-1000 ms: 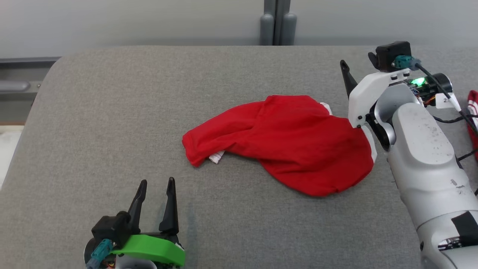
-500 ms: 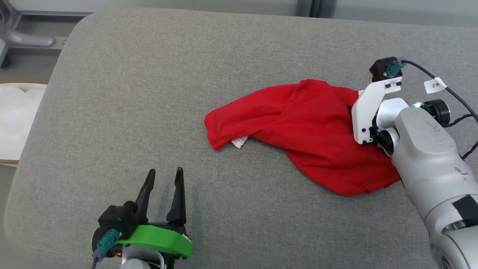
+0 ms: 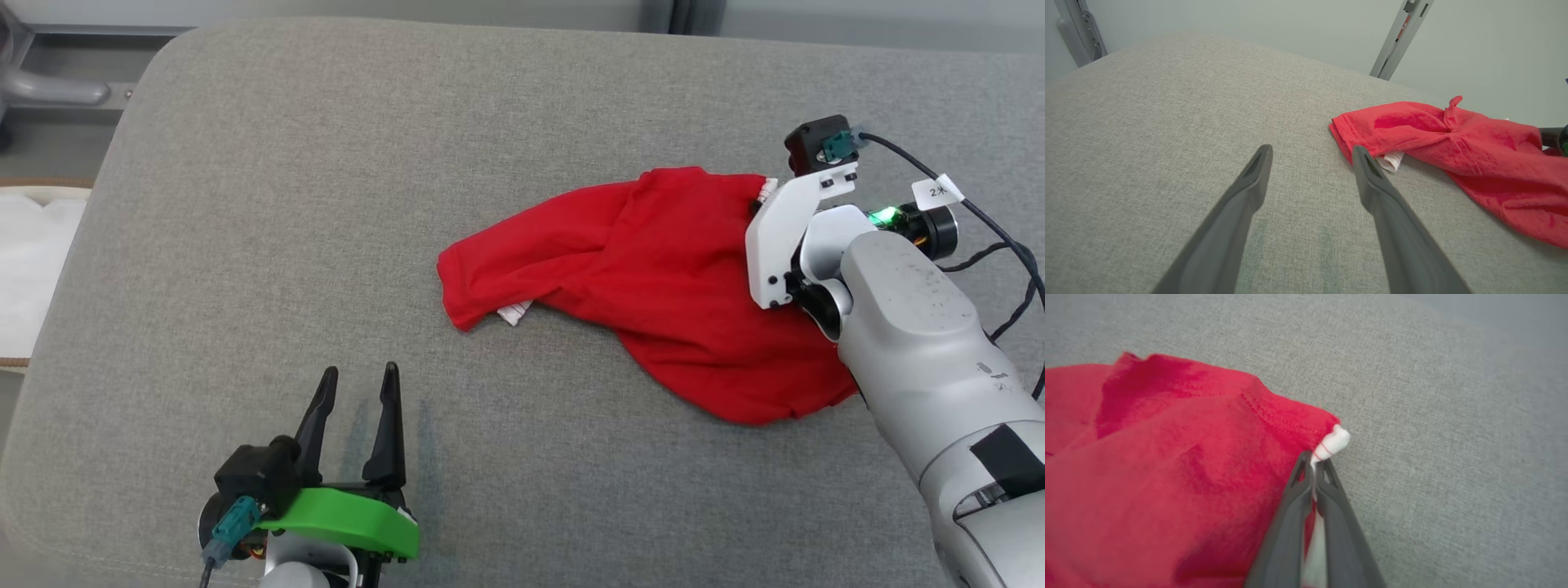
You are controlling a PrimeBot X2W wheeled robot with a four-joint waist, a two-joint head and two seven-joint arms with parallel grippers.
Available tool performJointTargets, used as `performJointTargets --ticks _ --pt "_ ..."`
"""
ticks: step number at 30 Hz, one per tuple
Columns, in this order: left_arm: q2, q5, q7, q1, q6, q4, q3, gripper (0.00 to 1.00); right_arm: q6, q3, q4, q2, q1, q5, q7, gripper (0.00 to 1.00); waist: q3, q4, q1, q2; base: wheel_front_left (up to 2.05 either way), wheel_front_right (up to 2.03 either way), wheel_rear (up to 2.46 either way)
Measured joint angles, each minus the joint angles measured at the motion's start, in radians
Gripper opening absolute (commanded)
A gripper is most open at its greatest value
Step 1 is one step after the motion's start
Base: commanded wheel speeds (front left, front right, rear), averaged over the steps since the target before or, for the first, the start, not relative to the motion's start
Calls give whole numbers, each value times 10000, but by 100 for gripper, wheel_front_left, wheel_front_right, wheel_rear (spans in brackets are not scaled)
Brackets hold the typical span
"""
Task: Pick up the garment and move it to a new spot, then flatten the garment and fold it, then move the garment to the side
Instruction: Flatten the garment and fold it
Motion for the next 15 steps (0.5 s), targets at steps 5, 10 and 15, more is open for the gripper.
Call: performJointTargets --ticks 5,10,15 --pt "-2 115 0 9 -2 35 94 100 0 627 -502 38 -160 334 -861 0 -283 -197 0 0 0 0 0" --pt "-2 301 0 107 -50 50 282 100 0 1505 -1271 138 -249 786 -1684 0 -697 -400 0 0 0 0 0" --pt "-2 499 0 346 -61 38 497 100 0 2545 -2397 447 221 1674 -2130 0 -1149 -597 0 0 0 0 0"
